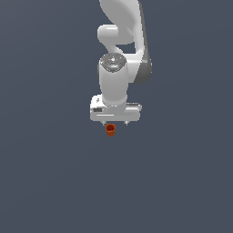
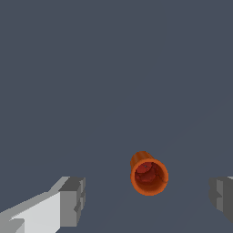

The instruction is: Pick up the object and move it to a goal position.

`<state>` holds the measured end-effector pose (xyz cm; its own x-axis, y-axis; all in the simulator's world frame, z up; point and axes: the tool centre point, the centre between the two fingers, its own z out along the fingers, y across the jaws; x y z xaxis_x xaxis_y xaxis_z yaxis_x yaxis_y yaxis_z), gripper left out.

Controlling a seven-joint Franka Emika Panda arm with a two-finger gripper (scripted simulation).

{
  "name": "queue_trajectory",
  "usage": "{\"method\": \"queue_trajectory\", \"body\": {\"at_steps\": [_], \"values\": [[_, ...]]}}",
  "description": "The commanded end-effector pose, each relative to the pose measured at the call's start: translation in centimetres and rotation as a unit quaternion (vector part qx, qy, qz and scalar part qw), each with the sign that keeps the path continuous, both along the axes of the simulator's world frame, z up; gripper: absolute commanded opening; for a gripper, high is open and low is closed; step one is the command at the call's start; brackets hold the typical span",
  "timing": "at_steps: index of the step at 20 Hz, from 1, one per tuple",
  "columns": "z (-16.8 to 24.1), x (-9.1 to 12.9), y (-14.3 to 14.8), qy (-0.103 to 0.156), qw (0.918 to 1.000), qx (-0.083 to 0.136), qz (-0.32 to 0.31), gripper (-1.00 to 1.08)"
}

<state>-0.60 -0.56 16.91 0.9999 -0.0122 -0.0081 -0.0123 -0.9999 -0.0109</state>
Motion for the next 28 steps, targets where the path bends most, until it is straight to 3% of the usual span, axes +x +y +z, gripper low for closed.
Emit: {"method": "queue_trajectory", "body": {"at_steps": [1,12,20,28], "values": [[-0.2,-0.1,-0.1,0.0,1.0,0.0,-0.007,1.0],[-3.2,-1.5,-0.9,0.0,0.9953,-0.001,-0.096,1.0],[-6.2,-3.3,-2.0,-0.001,0.9804,-0.003,-0.197,1.0],[-7.8,-4.4,-2.7,-0.002,0.9676,-0.006,-0.252,1.0]]}}
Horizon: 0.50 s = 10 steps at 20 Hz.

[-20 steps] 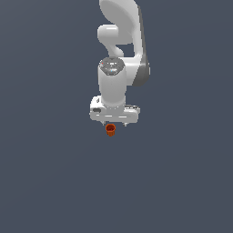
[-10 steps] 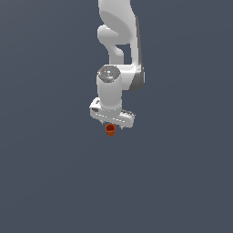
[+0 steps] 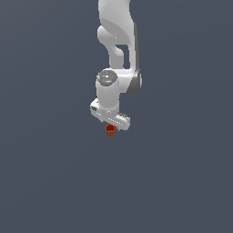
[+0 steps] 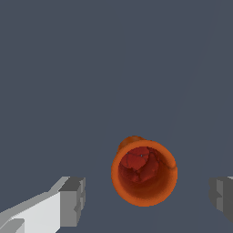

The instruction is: Pick up the object and move it to a goal position.

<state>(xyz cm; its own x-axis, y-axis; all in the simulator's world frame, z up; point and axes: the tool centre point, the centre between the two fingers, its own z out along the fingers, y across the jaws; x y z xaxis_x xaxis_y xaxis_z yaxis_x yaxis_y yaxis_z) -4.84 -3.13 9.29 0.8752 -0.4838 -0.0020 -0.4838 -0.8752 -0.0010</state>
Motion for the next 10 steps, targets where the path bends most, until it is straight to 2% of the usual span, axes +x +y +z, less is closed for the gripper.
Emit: {"method": "queue_trajectory", "body": {"at_steps": [1,10], "values": [[-0.31,-0.23,-0.14,-0.001,0.9999,-0.001,-0.012,1.0],[-0.97,-0.35,-0.2,0.0,0.9999,-0.001,-0.016,1.0]]}}
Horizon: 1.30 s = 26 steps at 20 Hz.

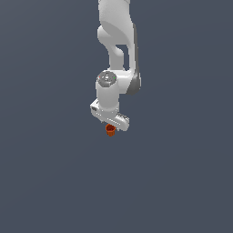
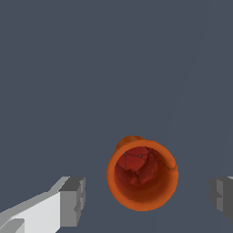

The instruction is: Pick up the object and move it to a goal position.

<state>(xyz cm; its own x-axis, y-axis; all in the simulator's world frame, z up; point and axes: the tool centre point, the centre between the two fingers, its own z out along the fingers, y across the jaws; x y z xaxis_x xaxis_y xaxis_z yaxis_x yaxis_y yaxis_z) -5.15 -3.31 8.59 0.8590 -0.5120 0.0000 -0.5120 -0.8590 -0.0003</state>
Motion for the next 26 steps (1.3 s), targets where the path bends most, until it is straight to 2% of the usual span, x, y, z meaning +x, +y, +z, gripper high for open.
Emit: {"method": "queue_trajectory", "body": {"at_steps": [1,9,14,15,26], "values": [[-0.6,0.0,0.0,0.0,1.0,0.0,0.0,1.0],[-4.1,-0.2,0.0,0.0,1.0,0.0,-0.002,1.0],[-4.8,-0.1,0.0,0.0,1.0,0.0,-0.002,1.0],[-4.8,-0.1,0.0,0.0,1.0,0.0,-0.002,-1.0],[-4.7,-0.1,0.0,0.0,1.0,0.0,-0.002,-1.0]]}}
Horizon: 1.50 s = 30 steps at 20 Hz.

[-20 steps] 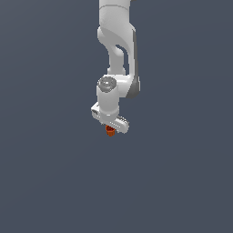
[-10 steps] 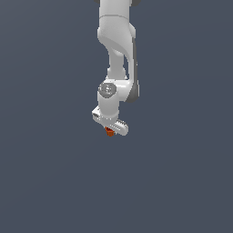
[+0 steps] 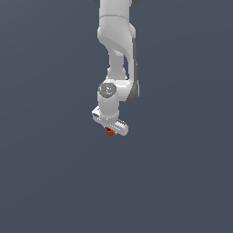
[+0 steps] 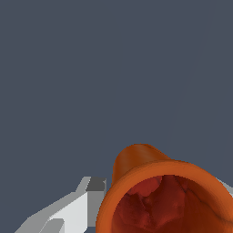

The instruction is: Pick up the object and move it to a goal position.

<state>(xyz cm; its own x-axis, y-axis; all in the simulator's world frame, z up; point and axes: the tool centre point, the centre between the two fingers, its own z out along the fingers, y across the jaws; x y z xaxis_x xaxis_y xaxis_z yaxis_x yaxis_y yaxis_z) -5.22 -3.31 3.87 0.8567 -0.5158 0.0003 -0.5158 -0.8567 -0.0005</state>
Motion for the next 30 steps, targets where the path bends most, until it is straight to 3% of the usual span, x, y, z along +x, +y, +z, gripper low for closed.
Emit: {"method": "queue_trajectory", "body": {"at_steps": [1,12,30], "values": [[0.1,0.0,-0.1,0.0,1.0,0.0,0.0,-1.0],[5.0,0.8,-2.4,0.0,1.0,0.0,0.0,-1.0],[21.2,3.8,-10.1,0.0,1.0,0.0,-0.001,-1.0]]}}
